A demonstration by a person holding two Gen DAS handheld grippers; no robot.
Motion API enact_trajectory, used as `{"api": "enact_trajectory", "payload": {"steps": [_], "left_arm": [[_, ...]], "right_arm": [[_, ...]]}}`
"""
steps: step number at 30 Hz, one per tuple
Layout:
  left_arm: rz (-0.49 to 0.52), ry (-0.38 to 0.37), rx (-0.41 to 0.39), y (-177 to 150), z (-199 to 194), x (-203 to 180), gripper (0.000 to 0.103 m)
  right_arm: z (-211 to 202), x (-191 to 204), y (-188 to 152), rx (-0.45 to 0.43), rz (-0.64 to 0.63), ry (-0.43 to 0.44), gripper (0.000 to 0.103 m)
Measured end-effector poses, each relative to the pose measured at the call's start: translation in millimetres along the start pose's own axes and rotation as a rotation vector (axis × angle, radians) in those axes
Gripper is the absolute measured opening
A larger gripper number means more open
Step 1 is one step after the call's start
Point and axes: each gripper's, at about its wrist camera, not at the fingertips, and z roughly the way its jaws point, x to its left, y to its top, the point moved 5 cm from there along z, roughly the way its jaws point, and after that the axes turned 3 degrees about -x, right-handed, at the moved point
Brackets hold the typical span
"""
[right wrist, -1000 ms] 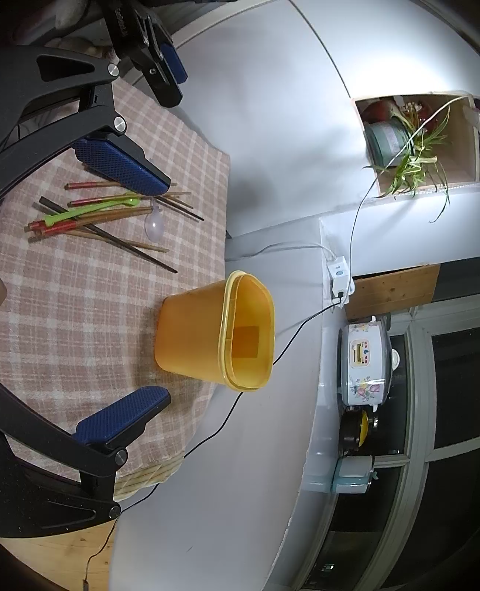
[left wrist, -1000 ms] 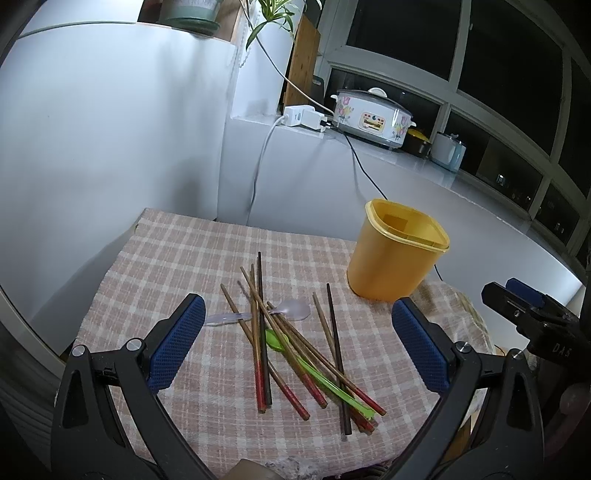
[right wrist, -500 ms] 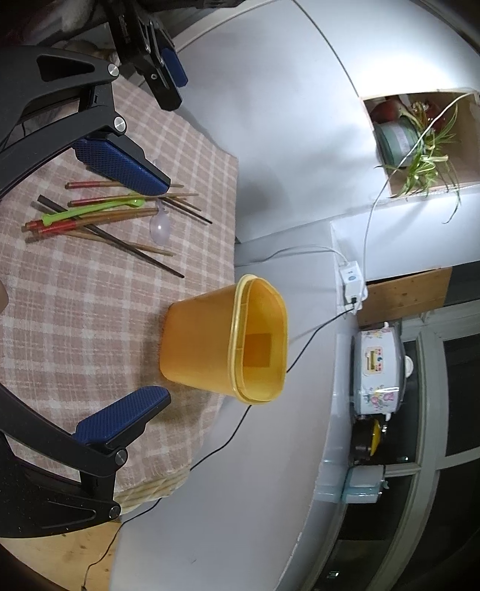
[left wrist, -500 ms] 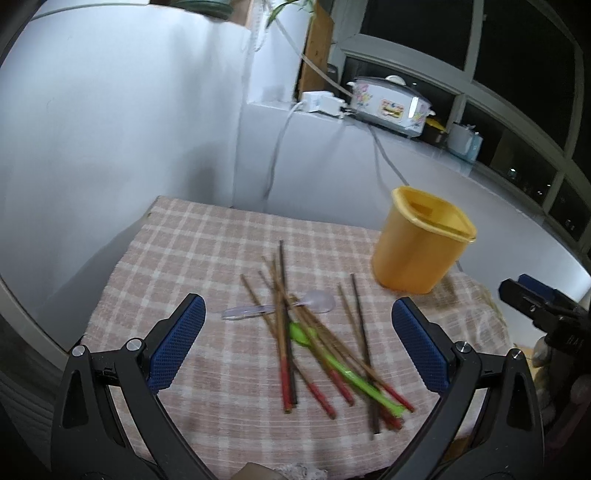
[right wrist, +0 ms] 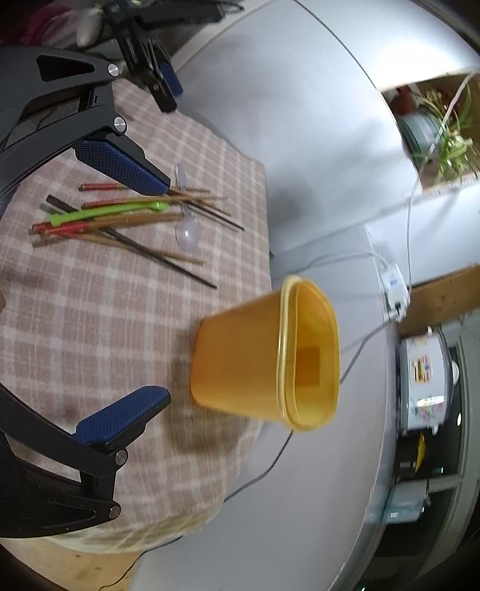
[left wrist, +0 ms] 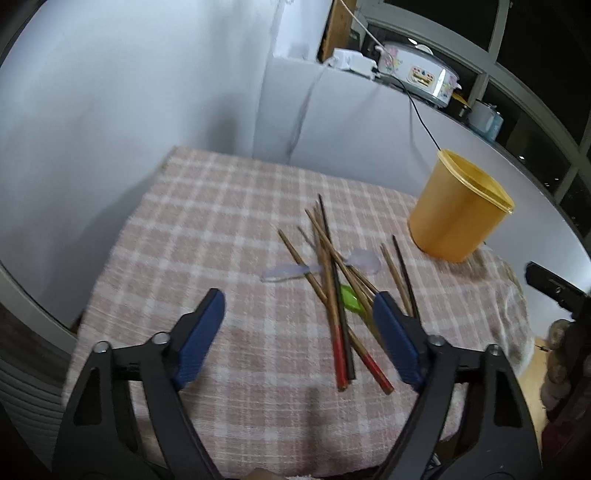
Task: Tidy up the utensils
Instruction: 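Lower the right tool onto the chopstick pile and close on chopsticks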
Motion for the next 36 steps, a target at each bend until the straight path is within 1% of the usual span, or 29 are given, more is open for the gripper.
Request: {"api": "enact_trajectory", "payload": {"steps": [1, 2, 3, 4, 5, 6, 7, 8, 9, 11, 13, 16, 18, 22, 23, 26, 30, 36], "left_arm": [[0.0, -0.015, 0.014, -1, 3, -2, 0.078], [0.001, -0.026, 0.025, -2, 7, -4, 0.073], [0.005, -0.038, 0.039, -3, 10, -6, 0.07], [0.004, -0.054, 0.059, -5, 15, -8, 0.066], [-0.001, -0.067, 0.07, -6, 19, -10, 0.062], [-0.005, -0.081, 0.08, -6, 22, -12, 0.06], [-0.01, -0.102, 0.096, -7, 26, -14, 0.058], [-0.013, -0.114, 0.106, -8, 29, -17, 0.055], [-0.014, -0.129, 0.116, -8, 32, -19, 0.054], [-0.015, -0.153, 0.137, -9, 40, -22, 0.049], [-0.019, -0.163, 0.151, -9, 47, -23, 0.041], [-0.013, -0.168, 0.166, -7, 56, -22, 0.034], [-0.004, -0.166, 0.173, -5, 60, -22, 0.032], [-0.011, -0.185, 0.191, -1, 68, -25, 0.032], [-0.017, -0.19, 0.195, 1, 72, -26, 0.032], [-0.047, -0.203, 0.214, 9, 83, -26, 0.032], [-0.076, -0.206, 0.236, 18, 96, -25, 0.032], [-0.062, -0.195, 0.26, 23, 108, -32, 0.032]], "right_arm": [[2, 4, 0, 0.005, -0.013, 0.013, 0.101], [5, 9, -1, 0.012, -0.032, 0.033, 0.101], [9, 14, -3, 0.021, -0.049, 0.056, 0.1], [14, 19, -4, 0.041, -0.062, 0.079, 0.097], [19, 21, -6, 0.059, -0.066, 0.093, 0.092], [28, 25, -8, 0.096, -0.073, 0.12, 0.089], [35, 27, -10, 0.123, -0.078, 0.135, 0.083], [43, 28, -13, 0.156, -0.08, 0.141, 0.077], [51, 29, -15, 0.188, -0.079, 0.142, 0.074], [63, 31, -18, 0.233, -0.085, 0.157, 0.065], [73, 36, -21, 0.268, -0.1, 0.169, 0.06], [87, 42, -21, 0.314, -0.123, 0.184, 0.052], [94, 46, -21, 0.34, -0.132, 0.196, 0.047], [110, 53, -19, 0.388, -0.141, 0.218, 0.035], [115, 53, -19, 0.401, -0.138, 0.223, 0.031], [130, 54, -19, 0.436, -0.121, 0.232, 0.023], [145, 53, -20, 0.484, -0.08, 0.25, 0.019], [156, 59, -20, 0.517, -0.077, 0.272, 0.018]]}}
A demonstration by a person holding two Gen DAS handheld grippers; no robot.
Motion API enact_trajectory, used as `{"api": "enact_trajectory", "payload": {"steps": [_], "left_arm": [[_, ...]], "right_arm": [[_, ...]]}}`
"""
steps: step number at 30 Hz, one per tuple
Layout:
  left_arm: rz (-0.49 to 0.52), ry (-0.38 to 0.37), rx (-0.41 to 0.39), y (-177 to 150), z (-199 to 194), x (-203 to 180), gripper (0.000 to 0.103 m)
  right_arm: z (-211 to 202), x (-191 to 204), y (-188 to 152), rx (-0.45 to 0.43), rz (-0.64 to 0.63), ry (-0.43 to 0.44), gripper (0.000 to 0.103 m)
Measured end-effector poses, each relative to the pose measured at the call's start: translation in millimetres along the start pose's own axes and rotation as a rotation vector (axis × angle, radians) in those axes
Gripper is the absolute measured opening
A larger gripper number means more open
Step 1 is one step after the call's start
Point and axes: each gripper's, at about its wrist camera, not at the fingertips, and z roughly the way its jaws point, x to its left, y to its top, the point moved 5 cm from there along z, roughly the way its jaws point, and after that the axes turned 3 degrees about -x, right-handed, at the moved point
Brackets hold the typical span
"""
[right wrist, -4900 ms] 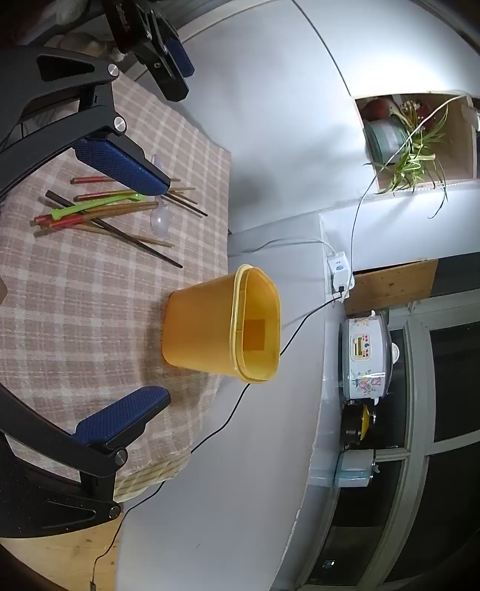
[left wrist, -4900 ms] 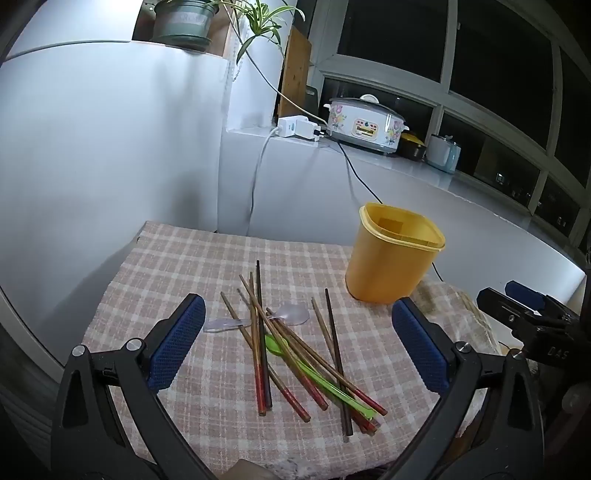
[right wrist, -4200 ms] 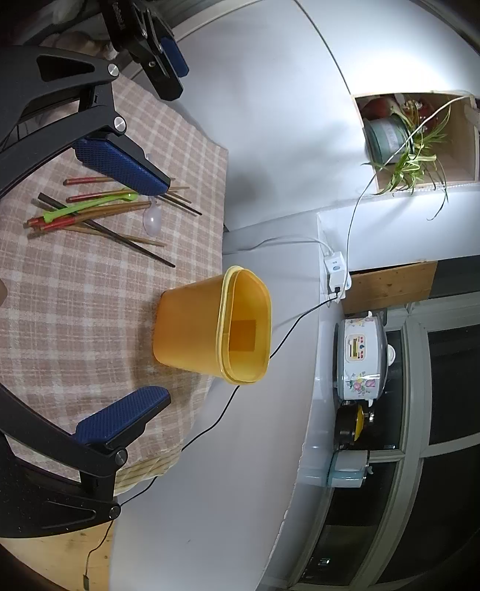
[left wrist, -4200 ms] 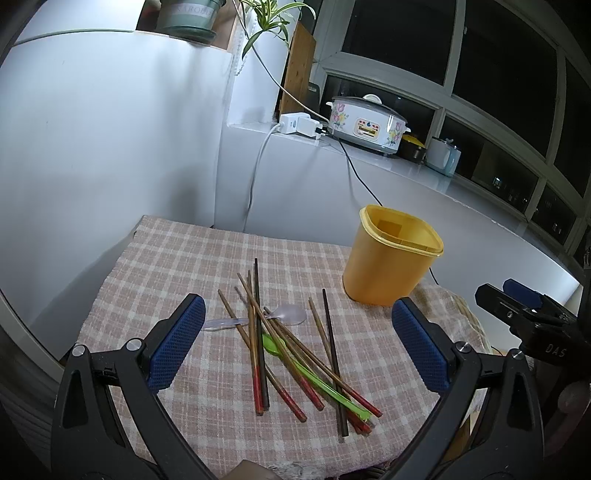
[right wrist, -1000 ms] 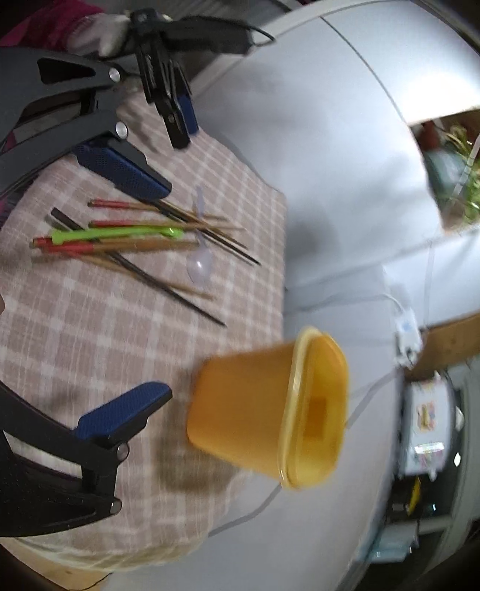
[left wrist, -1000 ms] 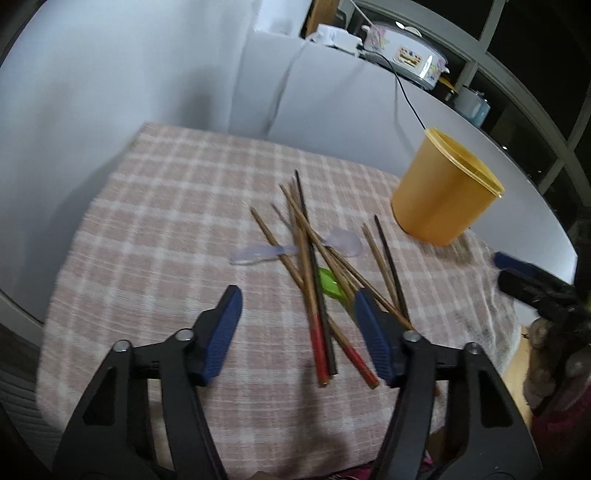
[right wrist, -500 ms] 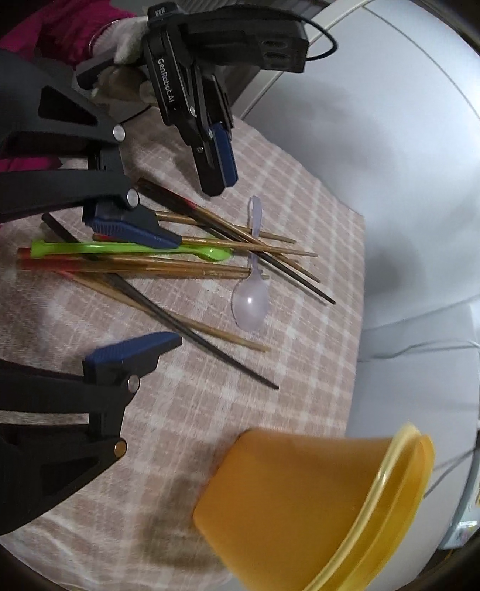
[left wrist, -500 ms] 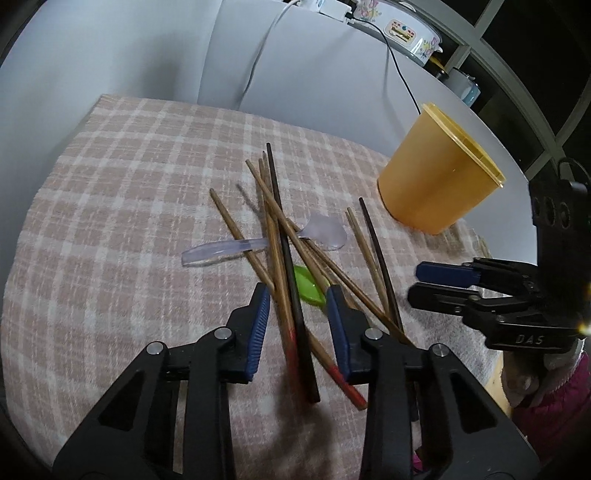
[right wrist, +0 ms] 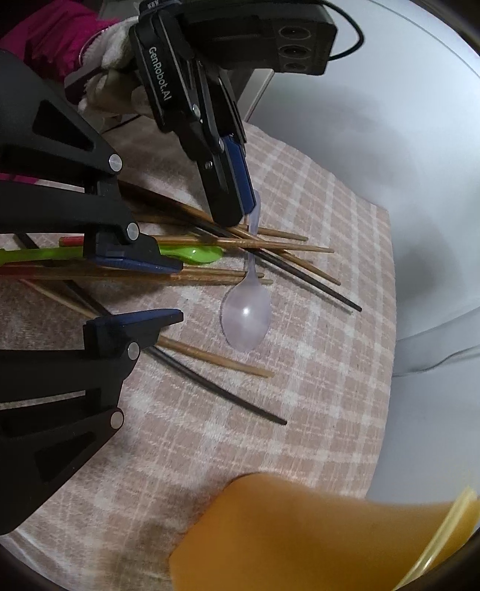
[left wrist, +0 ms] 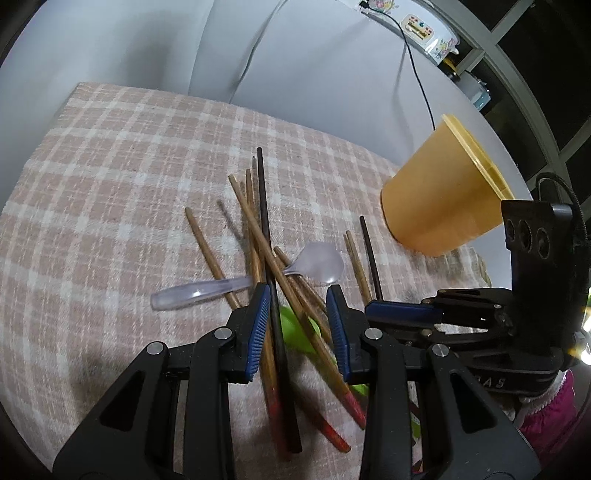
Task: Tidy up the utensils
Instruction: 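Lower the right tool onto the chopstick pile and close on chopsticks, then lift the gripped wooden chopstick upright with the right tool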
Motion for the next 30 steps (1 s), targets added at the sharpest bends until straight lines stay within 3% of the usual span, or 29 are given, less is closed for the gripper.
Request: {"api": "enact_trajectory", "payload": {"steps": [7, 9, 14, 17, 30], "left_arm": [[-0.012, 0.018, 0.015, 5, 15, 1, 0.032], [-0.014, 0.019, 0.015, 6, 17, 1, 0.03], [-0.043, 0.0, 0.026, 7, 23, 6, 0.012], [-0.039, -0.006, 0.023, 6, 23, 6, 0.007], [-0.012, 0.007, 0.003, 7, 18, 6, 0.004]], "right_arm": [[11, 2, 4, 0.039, 0.009, 0.028, 0.017], [16, 3, 5, 0.053, 0.012, 0.028, 0.011], [23, 2, 3, 0.078, 0.038, 0.055, 0.005], [21, 3, 2, 0.076, 0.041, 0.06, 0.005], [-8, -8, -5, 0.052, 0.045, 0.037, 0.005]]}}
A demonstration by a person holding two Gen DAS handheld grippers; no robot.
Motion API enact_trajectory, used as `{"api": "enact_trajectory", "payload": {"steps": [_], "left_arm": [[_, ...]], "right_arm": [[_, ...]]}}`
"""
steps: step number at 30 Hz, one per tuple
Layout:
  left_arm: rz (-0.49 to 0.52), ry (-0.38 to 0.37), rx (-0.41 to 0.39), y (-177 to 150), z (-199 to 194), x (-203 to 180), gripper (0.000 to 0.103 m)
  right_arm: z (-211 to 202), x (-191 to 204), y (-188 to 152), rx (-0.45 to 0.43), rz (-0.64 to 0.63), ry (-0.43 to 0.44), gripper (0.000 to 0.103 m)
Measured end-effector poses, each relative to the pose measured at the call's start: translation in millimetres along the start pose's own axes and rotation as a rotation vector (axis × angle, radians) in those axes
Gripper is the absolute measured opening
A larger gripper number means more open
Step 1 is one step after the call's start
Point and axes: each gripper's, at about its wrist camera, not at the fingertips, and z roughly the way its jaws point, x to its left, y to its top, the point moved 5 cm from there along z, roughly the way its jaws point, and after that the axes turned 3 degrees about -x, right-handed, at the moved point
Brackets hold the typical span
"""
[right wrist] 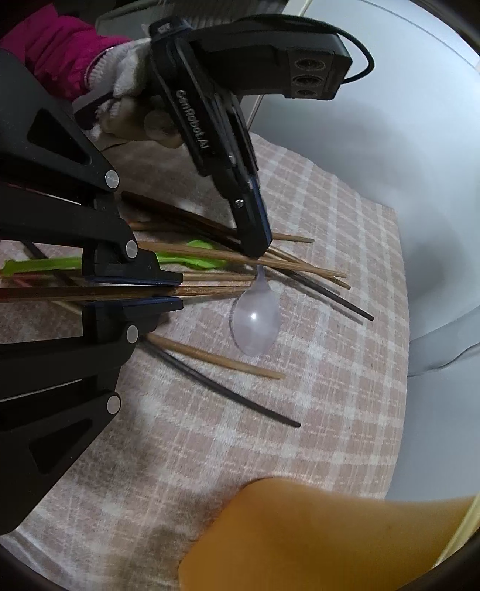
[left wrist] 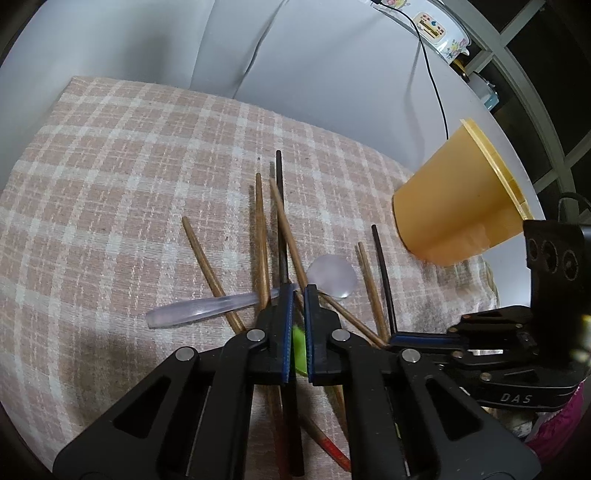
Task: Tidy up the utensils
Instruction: 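Lift the gripped wooden chopstick upright with the right tool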
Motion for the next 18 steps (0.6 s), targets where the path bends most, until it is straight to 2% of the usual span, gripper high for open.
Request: {"api": "enact_trajectory", "payload": {"steps": [6, 8, 10, 17, 18], "left_arm": [[-0.011, -0.016, 0.001, -1, 3, -2, 0.005], [-0.005, -0.022, 0.009, -1, 5, -6, 0.014], [0.003, -0.02, 0.018, -1, 8, -8, 0.019], [0.056, 0.032, 0.077, -1, 30, -12, 0.018], [0.061, 0.033, 0.07, 0, 31, -12, 0.015]], "right_arm": [[-4, -8, -9, 0.011, 0.011, -0.014, 0.005], [-4, -10, -9, 0.013, 0.015, -0.015, 0.005], [-2, -8, -9, 0.016, 0.016, -0.012, 0.005], [2, -8, -7, 0.025, 0.015, -0.015, 0.005], [4, -7, -7, 0.027, 0.016, -0.015, 0.005]]}}
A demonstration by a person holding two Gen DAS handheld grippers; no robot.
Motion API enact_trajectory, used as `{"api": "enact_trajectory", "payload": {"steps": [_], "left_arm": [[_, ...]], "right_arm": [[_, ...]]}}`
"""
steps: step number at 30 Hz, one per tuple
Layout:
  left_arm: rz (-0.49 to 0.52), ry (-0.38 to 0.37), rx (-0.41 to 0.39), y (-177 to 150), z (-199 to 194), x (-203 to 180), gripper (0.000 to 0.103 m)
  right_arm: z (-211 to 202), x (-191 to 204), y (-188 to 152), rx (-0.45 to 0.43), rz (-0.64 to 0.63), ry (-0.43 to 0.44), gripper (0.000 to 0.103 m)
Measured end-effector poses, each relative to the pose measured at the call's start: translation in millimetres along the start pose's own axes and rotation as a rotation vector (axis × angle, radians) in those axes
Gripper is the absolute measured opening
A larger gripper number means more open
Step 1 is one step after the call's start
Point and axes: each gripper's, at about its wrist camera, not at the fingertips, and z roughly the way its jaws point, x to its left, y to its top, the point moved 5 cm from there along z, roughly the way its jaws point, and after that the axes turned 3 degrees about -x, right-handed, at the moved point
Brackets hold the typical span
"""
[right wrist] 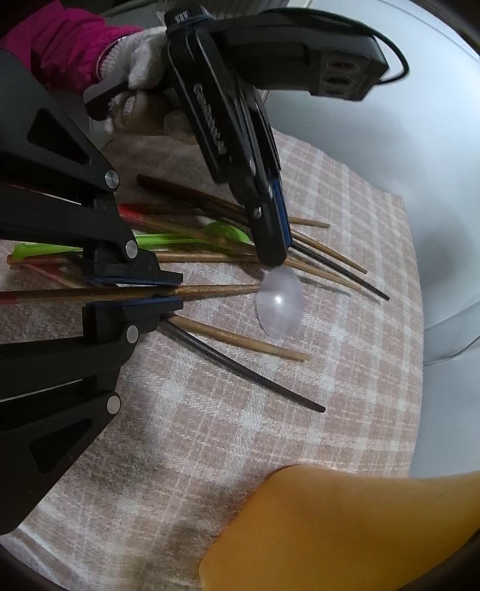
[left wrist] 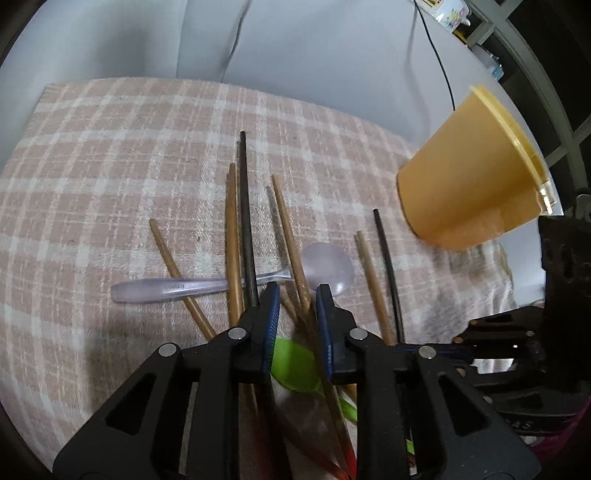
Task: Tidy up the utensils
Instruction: 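Lift the gripped wooden chopstick upright with the right tool, then carry the wooden chopstick over the yellow container with the right tool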
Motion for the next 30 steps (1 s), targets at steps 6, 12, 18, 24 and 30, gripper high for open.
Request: {"api": "enact_trajectory", "payload": {"steps": [6, 12, 18, 24, 30], "left_arm": [[-0.024, -0.027, -0.027, 0, -6, 3, 0.004], [-0.02, -0.056, -0.07, -1, -28, 6, 0.004], [-0.013, -0.081, -0.115, -5, -48, 4, 0.004], [0.004, -0.114, -0.168, -4, -75, -7, 0.004], [0.026, -0.153, -0.239, 1, -103, -21, 0.004]], "right_arm": [[-3, 2, -1, 0.003, -0.004, 0.011, 0.005], [-21, 1, -9, -0.026, -0.001, 0.012, 0.005], [-48, -4, -17, -0.097, 0.024, 0.023, 0.005], [-77, -6, -17, -0.19, 0.025, 0.012, 0.005], [-107, -12, -18, -0.281, 0.045, 0.018, 0.005]]}}
